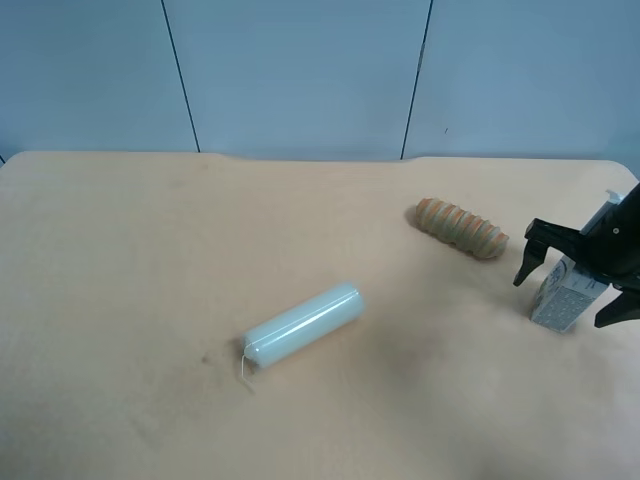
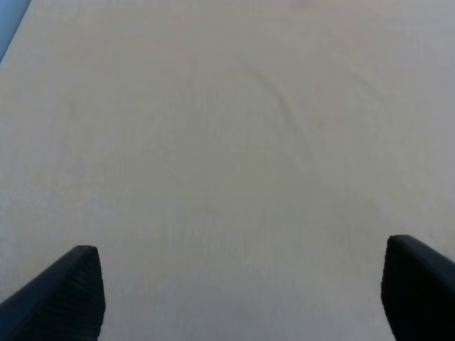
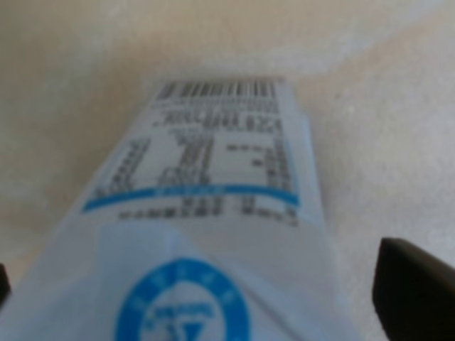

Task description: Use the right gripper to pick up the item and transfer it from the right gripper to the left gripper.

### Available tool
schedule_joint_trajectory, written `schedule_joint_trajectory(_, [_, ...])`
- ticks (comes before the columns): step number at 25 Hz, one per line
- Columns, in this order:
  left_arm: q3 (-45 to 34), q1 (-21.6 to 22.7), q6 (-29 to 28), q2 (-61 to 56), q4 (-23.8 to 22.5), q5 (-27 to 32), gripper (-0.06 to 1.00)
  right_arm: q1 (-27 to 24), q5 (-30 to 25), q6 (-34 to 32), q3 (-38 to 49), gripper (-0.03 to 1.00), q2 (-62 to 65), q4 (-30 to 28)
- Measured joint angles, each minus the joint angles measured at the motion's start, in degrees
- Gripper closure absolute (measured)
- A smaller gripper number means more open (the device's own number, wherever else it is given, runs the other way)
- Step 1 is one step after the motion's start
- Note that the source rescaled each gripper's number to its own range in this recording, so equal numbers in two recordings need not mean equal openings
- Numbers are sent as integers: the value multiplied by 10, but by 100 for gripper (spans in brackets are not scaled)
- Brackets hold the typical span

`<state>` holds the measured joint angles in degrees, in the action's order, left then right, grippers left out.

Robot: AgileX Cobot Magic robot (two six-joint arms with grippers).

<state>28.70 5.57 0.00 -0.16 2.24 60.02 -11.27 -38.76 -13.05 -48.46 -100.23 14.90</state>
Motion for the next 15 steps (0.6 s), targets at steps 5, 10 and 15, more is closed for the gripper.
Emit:
schedule_joint_trajectory(5, [0, 0, 0, 0, 0, 0, 11, 0, -3, 9, 0, -3, 2, 8])
schedule_joint_trajectory(10, [0, 0, 0, 0, 0, 0, 11, 0, -15, 9, 0, -3, 24, 13])
schedule_joint_trajectory(15, [0, 0, 0, 0, 0, 0, 11, 0, -55, 9, -29, -3, 35, 11])
